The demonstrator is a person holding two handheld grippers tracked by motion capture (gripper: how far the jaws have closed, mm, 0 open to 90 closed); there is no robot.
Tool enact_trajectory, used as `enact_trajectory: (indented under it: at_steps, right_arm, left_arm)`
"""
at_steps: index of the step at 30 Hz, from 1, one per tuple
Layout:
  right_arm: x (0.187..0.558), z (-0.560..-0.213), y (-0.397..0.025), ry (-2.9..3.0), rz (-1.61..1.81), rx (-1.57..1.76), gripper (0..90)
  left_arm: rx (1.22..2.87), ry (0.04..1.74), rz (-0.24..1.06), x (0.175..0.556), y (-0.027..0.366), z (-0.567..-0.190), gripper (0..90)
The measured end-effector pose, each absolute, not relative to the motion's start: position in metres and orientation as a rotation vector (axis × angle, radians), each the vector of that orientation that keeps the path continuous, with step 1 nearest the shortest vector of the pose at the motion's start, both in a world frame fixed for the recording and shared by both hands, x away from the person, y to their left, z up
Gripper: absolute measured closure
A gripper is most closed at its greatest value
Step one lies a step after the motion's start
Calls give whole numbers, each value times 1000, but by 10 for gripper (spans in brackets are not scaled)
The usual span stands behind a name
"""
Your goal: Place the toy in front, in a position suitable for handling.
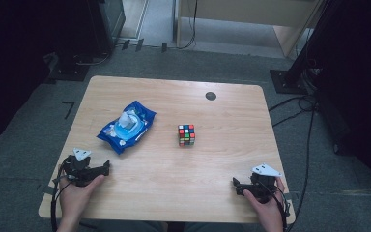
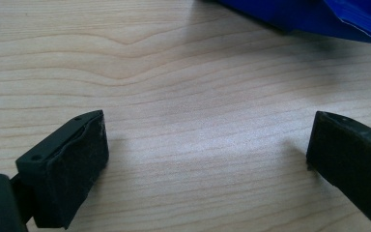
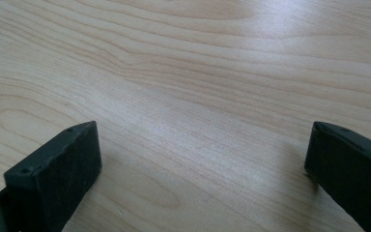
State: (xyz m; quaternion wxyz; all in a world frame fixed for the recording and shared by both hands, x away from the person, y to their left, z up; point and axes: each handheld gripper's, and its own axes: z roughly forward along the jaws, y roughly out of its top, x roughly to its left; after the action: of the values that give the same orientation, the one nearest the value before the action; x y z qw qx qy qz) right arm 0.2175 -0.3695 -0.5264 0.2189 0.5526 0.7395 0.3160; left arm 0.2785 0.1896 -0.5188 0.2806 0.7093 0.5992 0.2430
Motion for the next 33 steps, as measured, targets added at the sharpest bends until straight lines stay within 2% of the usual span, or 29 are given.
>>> enact_trajectory:
  at_steps: [4,5,6,7,20,33]
  right_arm:
    - [216,-525,-364,2003,853,1579,15]
    - [215,-523,-362,2013,841,1588,64]
    - [214,-520,-360,2016,833,1602,149]
    - [212,-517,-357,1997,841,1609,158]
    - [230,-480,-301,1968,984,1542,147]
    - [264,-471,-240,1952,1064,1500,147]
  left_arm:
    - [1902,1607,652,278,189,-519,12]
    - [1907,1605,650,278,190,-519,12]
    - [1907,1603,650,277,189,-519,12]
    - [1909,1599,649,277,189,-519,12]
    - [1914,1593,644,276,190,-519,12]
    - [1915,1593,644,276,190,-519,13]
